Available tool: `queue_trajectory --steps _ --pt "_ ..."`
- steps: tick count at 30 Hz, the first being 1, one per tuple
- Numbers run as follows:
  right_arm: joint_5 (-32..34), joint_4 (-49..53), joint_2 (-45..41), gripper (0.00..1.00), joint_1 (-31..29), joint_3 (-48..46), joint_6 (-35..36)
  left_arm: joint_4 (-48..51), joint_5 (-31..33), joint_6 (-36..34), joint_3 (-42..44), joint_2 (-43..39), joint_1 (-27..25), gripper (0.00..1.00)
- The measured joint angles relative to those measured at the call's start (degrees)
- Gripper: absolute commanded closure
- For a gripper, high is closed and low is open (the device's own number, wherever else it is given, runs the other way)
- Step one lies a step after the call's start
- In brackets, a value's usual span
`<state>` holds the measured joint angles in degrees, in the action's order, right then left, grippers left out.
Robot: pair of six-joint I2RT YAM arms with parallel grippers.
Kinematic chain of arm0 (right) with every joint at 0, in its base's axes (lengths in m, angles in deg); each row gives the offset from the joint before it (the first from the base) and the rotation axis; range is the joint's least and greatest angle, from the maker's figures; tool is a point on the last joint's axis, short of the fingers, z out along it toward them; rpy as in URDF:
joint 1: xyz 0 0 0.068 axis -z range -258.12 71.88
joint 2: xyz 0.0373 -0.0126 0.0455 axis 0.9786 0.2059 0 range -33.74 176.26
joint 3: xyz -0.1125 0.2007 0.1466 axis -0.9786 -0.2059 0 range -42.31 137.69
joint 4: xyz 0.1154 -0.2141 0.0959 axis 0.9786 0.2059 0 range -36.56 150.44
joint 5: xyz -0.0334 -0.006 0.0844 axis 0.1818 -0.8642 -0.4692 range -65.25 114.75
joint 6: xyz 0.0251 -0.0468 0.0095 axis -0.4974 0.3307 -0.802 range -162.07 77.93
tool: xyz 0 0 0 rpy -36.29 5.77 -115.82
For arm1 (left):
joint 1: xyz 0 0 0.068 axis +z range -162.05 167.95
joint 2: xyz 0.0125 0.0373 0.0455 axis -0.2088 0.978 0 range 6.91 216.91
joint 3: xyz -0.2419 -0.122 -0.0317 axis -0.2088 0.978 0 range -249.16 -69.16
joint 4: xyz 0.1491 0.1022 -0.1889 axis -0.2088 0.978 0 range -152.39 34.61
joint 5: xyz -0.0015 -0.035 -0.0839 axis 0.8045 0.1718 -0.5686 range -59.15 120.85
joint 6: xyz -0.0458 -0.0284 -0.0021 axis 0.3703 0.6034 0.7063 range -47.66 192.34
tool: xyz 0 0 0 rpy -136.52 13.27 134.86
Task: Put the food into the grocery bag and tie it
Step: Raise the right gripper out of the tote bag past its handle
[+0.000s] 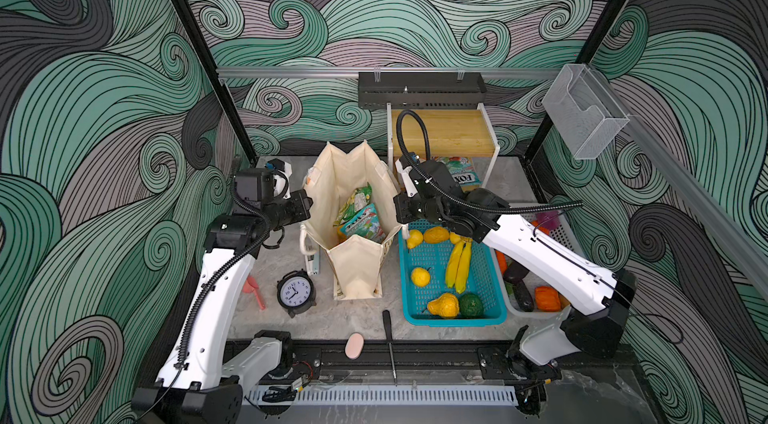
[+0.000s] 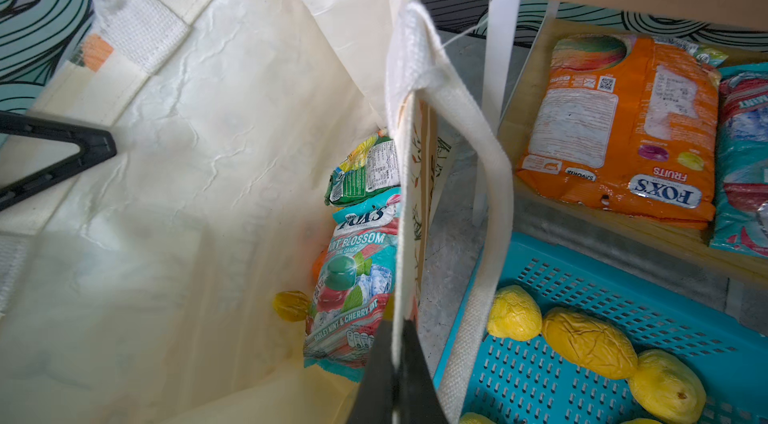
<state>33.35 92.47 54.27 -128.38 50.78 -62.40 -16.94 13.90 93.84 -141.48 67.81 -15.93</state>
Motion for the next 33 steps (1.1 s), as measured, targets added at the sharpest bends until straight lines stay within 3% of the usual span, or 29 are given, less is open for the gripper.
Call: queue_trajectory --steps 19,20,22,23,27,33 --pt "0.0 -1.3 1.7 1.0 -0.9 -1.0 0.3 -3.8 -1.5 -0.9 6.2 -0.2 0.0 1.0" --pt "0.0 -1.5 1.7 0.96 -0.9 -1.1 0.3 -3.8 -1.5 -1.2 6.2 -0.2 0.0 1.0" --pt "0.0 -2.4 1.6 0.69 -0.9 -1.9 0.0 -4.1 -1.7 -1.6 6.5 -0.2 0.0 1.0" --pt "0.0 -3.3 1.4 0.62 -0.7 -2.4 0.0 -4.3 -1.9 -1.9 6.9 -0.3 0.0 1.0" --pt "0.0 -6.2 -1.1 0.46 -0.5 -5.6 0.0 -5.9 -2.4 -2.8 9.0 -0.4 0.0 1.0" --pt "0.6 -9.0 -9.0 0.14 -0.3 -9.1 0.0 -7.4 -3.1 -3.6 10.1 -0.9 0.0 1.0"
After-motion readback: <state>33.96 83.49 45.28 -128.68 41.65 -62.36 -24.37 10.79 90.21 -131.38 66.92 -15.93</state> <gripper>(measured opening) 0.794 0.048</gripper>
